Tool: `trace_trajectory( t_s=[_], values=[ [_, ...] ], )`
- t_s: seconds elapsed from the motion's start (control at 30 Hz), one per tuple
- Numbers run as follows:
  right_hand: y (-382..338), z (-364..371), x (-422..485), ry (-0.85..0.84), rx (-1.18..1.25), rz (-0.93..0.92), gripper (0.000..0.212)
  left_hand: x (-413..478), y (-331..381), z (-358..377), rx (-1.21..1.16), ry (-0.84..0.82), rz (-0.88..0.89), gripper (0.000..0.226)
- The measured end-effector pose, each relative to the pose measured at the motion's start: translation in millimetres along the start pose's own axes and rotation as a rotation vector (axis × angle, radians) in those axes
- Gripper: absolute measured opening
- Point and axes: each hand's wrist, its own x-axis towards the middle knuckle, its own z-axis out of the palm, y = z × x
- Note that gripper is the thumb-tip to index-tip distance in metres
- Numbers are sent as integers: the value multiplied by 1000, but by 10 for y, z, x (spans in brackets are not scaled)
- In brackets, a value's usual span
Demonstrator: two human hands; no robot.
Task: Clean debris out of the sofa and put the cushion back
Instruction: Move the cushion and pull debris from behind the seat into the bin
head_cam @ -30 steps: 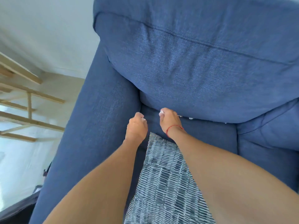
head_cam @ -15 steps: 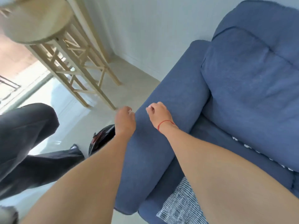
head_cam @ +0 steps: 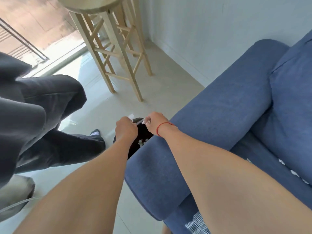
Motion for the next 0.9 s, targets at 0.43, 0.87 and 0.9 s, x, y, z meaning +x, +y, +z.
trace_trajectory(
  t_s=[0.43,0.87,0.9],
  values=[
    [610,-574,-422,132,188,122,31,-542,706,141,202,-101,152,24],
    [2126,-1498,-1711,516,357,331,38,-1977,2120,1044,422,-197,659,44],
    [2288,-1534,-1827,537,373,357,40,-2109,2198,1159,432,-209,696,43]
  ],
)
